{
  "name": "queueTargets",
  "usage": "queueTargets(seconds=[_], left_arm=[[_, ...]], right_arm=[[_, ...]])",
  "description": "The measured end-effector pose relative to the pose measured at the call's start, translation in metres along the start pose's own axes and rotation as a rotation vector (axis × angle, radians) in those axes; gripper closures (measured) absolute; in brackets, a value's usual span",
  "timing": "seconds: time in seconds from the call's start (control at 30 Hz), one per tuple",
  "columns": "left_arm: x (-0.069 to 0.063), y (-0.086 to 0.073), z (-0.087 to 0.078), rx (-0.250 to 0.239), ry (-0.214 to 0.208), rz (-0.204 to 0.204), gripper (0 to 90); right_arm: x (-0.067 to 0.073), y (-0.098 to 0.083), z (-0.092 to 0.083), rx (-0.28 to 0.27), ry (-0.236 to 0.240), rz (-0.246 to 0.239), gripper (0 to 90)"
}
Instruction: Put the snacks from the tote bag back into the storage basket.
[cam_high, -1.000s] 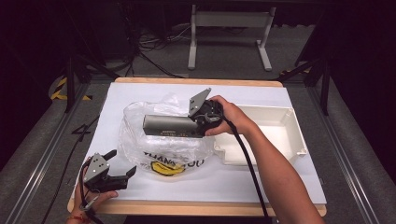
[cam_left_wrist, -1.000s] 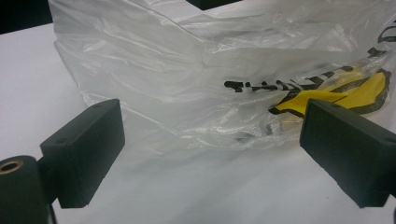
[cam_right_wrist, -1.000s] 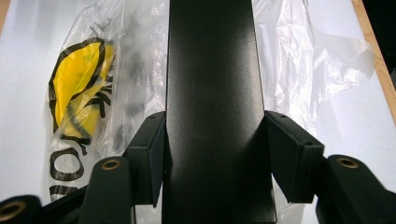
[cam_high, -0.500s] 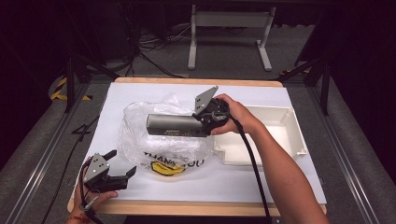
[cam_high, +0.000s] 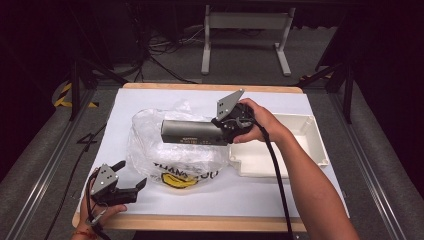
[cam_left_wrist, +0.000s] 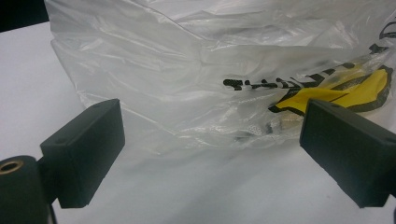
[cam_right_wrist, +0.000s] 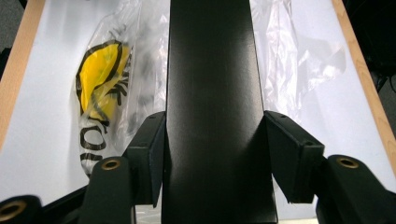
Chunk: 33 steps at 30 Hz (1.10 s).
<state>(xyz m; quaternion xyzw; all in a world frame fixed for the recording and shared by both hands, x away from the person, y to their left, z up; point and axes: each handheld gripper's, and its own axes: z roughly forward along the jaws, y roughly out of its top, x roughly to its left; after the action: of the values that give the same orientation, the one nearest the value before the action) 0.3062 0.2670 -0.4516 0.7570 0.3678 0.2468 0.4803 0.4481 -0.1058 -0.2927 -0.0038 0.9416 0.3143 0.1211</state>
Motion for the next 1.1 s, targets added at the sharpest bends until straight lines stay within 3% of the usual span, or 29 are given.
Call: queueTargets(seconds=[0.33,1.1], left_arm=[[0.0,-0.001,0.0,0.001,0.0,-0.001,7.6],[-0.001,0.0,0.001,0.004,0.004,0.003,7.5]], right_arm=[[-0.001,0.006,-0.009,-0.002,-0.01,-0.009,43.3],[0.001,-0.03,-0.047,0.003,-0.054,0.027,43.3]])
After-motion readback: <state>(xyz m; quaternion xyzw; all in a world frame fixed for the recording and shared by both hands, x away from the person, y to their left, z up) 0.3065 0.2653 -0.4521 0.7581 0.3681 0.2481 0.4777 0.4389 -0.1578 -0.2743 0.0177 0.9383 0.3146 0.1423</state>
